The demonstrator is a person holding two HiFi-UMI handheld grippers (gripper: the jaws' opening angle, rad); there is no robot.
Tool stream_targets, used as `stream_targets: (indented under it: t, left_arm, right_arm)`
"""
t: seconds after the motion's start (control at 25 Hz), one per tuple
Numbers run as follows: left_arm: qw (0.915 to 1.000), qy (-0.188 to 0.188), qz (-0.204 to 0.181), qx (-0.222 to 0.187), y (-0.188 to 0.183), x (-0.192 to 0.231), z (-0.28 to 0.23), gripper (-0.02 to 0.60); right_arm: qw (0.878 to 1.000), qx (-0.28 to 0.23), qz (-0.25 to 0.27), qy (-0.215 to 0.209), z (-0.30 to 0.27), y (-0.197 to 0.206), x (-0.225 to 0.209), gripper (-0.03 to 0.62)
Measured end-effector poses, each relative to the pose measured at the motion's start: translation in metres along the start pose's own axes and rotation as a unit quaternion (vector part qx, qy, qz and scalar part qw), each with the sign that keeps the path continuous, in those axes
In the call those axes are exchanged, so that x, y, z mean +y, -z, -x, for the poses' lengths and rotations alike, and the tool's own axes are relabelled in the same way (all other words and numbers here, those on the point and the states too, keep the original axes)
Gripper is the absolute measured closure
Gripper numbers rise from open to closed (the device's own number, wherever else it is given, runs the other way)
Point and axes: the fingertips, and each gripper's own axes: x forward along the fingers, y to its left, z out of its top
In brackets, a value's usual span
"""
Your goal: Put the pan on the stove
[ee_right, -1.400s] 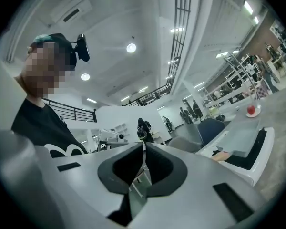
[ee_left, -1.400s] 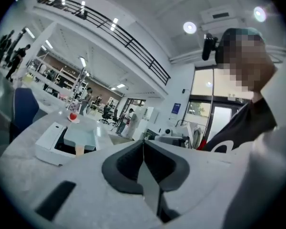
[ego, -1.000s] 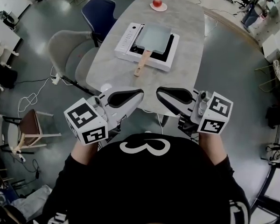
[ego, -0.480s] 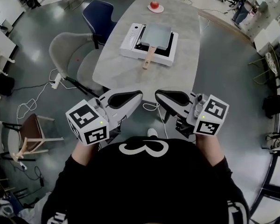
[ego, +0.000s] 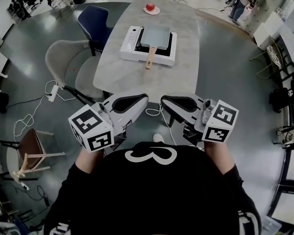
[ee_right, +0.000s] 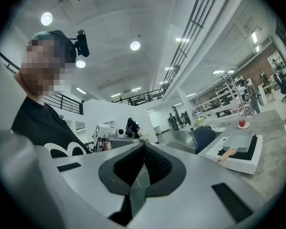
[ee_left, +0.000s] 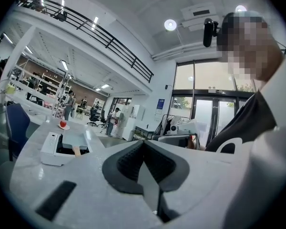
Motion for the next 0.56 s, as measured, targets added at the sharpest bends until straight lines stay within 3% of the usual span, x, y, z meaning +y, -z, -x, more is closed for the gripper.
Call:
stream_targets:
  t: [0.56]
  left_arm:
    - [0.9999, -0.014, 0.007, -0.001, 0.008, 0.003, 0.013, 0.566]
  right_arm:
    - [1.0, 0.007, -0.009, -0.001, -0.008, 0.01, 0.002, 0.58]
